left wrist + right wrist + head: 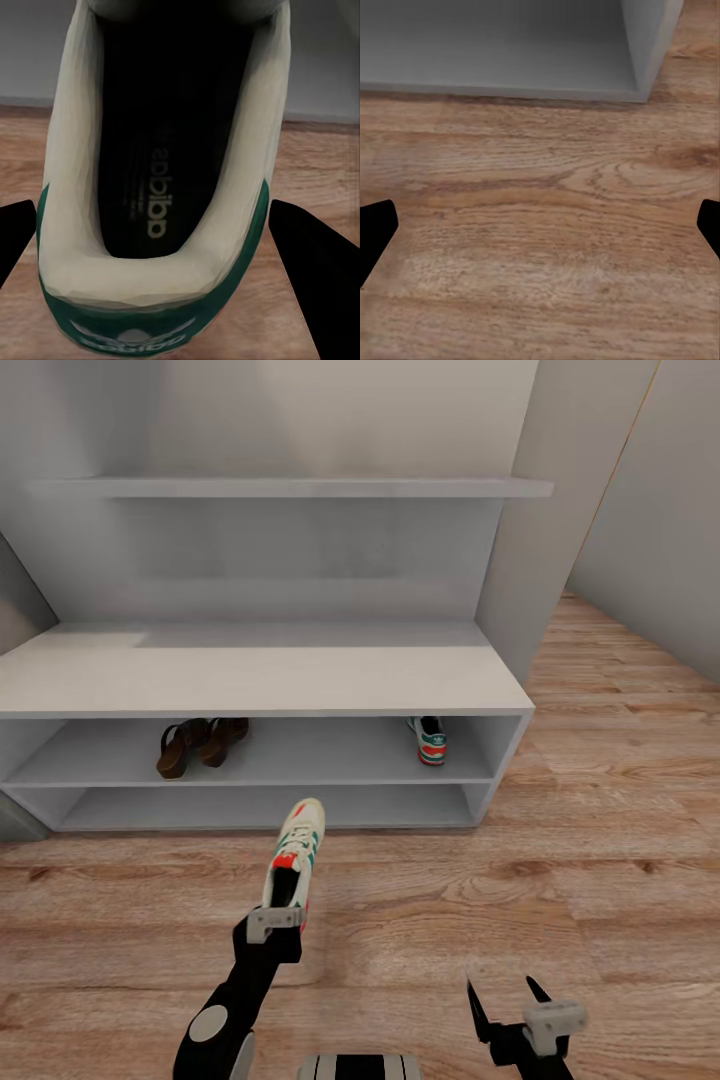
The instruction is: Pick up the two gym shoes and the two sandals from the corridor floor and place them onto the hallstand (shoe rack) in the corridor, making sure they are on the rack and not on the floor. Arrange them so the two gym shoes are next to each other and the two sandals are next to each other.
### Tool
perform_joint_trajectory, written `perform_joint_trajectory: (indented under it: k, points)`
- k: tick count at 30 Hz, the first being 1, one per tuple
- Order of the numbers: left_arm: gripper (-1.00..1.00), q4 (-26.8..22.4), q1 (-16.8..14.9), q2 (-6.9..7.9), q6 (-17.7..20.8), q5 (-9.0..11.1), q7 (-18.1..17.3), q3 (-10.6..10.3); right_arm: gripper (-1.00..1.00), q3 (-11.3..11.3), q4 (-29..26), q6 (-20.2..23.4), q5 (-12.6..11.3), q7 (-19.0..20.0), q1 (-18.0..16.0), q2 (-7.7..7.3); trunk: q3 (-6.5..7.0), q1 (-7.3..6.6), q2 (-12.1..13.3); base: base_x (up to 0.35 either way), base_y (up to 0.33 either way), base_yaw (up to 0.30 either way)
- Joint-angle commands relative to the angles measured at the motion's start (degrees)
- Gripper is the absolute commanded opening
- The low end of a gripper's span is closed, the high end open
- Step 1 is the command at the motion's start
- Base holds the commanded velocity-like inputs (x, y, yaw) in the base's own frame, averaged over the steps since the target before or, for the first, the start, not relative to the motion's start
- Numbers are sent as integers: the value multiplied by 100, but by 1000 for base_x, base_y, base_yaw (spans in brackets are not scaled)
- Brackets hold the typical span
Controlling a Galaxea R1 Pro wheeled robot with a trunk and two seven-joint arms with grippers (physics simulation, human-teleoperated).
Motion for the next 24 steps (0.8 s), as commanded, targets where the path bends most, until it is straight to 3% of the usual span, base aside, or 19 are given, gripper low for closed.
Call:
perform_joint_trajectory:
  k: [1,13,24]
  points:
    - [-100,0,-1,-2,10,1,4,-13,100,-6,-95,-48,0,24,93,-1,0,0,0,0,0,0]
    - [-100,3,33,28,-70,30,-1,-40,100,-17,-386,-194,1,100,391,2,4,0,0,0,0,-8]
    - [-100,8,55,46,-164,35,-3,-35,100,-17,-433,-218,6,112,441,3,45,0,0,0,0,-153]
